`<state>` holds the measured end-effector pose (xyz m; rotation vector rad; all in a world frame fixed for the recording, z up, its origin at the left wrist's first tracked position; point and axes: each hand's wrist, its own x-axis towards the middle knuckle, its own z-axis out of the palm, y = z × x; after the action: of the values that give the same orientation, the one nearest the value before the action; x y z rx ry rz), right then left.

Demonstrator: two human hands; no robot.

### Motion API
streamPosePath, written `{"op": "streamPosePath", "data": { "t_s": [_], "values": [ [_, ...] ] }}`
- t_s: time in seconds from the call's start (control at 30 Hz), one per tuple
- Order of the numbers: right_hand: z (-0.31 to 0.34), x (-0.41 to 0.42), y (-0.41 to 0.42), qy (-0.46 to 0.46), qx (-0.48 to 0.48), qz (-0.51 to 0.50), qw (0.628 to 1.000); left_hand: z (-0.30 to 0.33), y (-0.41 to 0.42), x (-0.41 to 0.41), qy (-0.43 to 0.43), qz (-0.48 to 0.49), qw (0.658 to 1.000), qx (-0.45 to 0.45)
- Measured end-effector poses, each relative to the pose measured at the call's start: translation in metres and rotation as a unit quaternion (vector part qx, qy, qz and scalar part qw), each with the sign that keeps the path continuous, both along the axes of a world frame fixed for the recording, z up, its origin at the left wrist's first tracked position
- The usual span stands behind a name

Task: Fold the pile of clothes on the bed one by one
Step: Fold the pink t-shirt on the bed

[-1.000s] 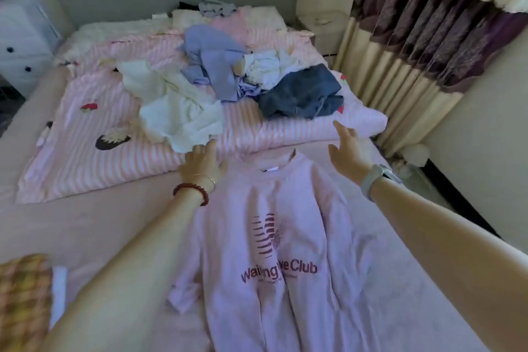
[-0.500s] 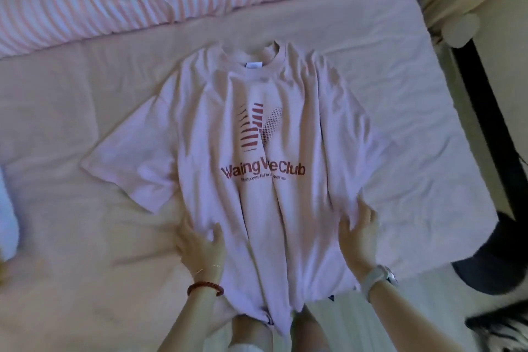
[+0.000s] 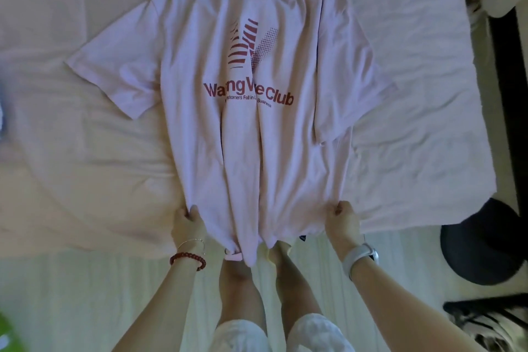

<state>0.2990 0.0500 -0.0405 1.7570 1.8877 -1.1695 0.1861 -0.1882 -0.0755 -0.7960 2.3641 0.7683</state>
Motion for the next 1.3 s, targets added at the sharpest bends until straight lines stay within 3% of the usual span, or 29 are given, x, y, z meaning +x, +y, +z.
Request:
{"op": "streamPosePath", "data": {
  "t_s": [0.13, 0.3, 0.5, 0.7, 0.8, 1.0, 1.17, 1.3],
  "values": [
    [0.006, 0.020, 0.013, 0.027, 0.081, 0.023, 0.996, 0.027, -0.007, 0.007, 0.099, 0.037, 0.994, 0.031],
    [0.026, 0.035, 0.029, 0.091, 0.125, -0.040, 0.987, 0.056, -0.035, -0.002, 0.140, -0.076, 0.987, -0.025],
    [0.028, 0.037, 0.015, 0.150, 0.094, -0.041, 0.983, 0.057, -0.061, -0.012, 0.059, -0.169, 0.981, -0.077],
    [0.014, 0.057, 0.017, 0.069, 0.071, 0.082, 0.992, 0.046, -0.082, -0.009, 0.038, -0.201, 0.973, -0.103],
    [-0.001, 0.065, 0.015, 0.059, 0.096, 0.033, 0.993, 0.039, -0.078, 0.006, 0.042, -0.284, 0.949, -0.130],
    [-0.021, 0.074, -0.008, 0.095, 0.168, -0.034, 0.981, 0.015, -0.031, 0.038, 0.085, -0.488, 0.867, -0.055],
    [-0.034, 0.064, -0.020, 0.142, 0.150, -0.102, 0.973, -0.001, -0.001, 0.053, 0.019, -0.502, 0.865, -0.014],
    [-0.047, 0.055, -0.016, 0.075, 0.072, -0.095, 0.990, -0.007, 0.002, 0.052, -0.026, -0.497, 0.867, -0.011]
  ]
}}
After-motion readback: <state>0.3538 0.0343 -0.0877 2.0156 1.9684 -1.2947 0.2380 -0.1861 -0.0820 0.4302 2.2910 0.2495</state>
